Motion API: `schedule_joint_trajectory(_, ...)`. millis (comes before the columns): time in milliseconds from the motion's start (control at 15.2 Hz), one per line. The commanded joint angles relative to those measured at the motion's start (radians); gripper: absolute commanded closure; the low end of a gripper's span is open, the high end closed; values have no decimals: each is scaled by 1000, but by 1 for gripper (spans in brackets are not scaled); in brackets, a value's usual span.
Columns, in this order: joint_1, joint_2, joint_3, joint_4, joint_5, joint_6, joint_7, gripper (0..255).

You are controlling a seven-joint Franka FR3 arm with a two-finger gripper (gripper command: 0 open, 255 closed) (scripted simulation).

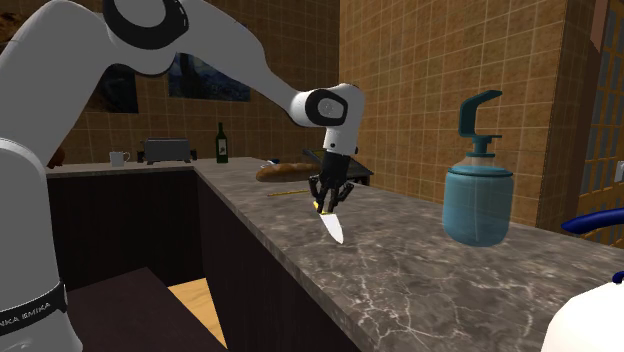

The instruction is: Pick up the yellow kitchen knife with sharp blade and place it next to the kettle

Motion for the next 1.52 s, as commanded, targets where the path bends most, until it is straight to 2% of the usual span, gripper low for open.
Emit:
schedule_joint_trajectory(0,-2,6,-1,-3,-1,15,-1,255)
schedule_joint_trajectory(198,-1,8,-1,-1,0,15,0,255)
schedule_joint_trajectory(1452,-2,-65,-18,150,-34,-203,34,255)
